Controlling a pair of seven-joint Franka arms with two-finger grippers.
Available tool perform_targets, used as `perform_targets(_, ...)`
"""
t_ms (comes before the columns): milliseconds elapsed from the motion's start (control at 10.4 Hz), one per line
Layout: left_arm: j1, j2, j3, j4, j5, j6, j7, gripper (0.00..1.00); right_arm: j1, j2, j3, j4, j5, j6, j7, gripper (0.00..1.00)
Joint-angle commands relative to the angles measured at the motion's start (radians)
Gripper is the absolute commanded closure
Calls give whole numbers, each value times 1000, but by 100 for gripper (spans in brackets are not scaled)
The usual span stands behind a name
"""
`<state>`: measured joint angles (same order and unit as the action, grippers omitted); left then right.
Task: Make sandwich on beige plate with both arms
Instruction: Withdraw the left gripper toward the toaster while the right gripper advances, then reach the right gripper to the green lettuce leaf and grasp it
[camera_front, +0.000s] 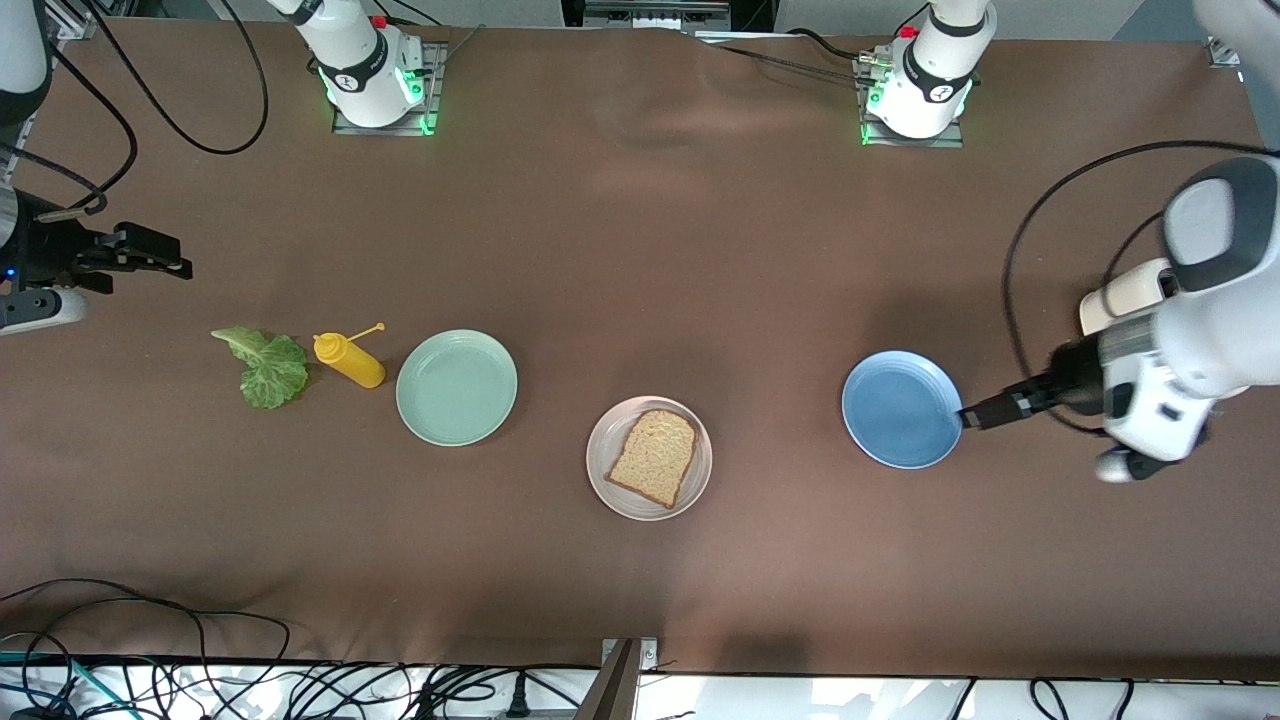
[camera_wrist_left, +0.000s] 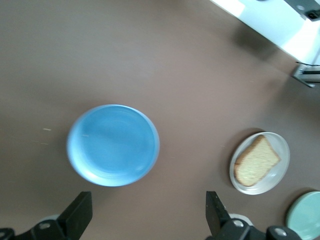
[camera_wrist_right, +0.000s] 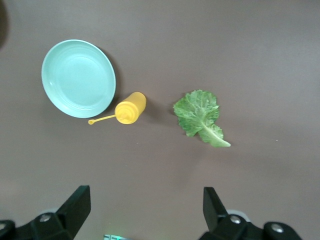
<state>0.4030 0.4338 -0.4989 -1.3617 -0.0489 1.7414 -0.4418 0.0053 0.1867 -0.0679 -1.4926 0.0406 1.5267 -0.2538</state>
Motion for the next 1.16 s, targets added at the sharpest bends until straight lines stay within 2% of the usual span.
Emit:
perform_targets(0,114,-95,-12,-28,98,-83,171,0,-8,25,7,14,-47,27,-24,0)
perform_targets(193,196,-119,-9,-28,107,-143,335,0,-8,54,7,14,-85,47,-24,0)
perform_targets(385,273,-135,-10,-28,107,-149,460,0,-11,89,7,12,-87,88,-39,0)
perform_targets(482,277,-148,-10,-28,115,-170,488,1,-19,112,7,12,-87,119,-59,0)
perform_targets(674,257,-185,-47,-30,228,-212,489,1,-37,166,7,12,-76,159,-68,0)
perform_targets(963,254,-195,-116,-28,215,-234,480,0,-45,212,7,12,-68,204,-73,0)
perform_targets(1060,249,-182,-119,-31,215,-234,479,0,-45,221,7,12,-70,208,-73,0)
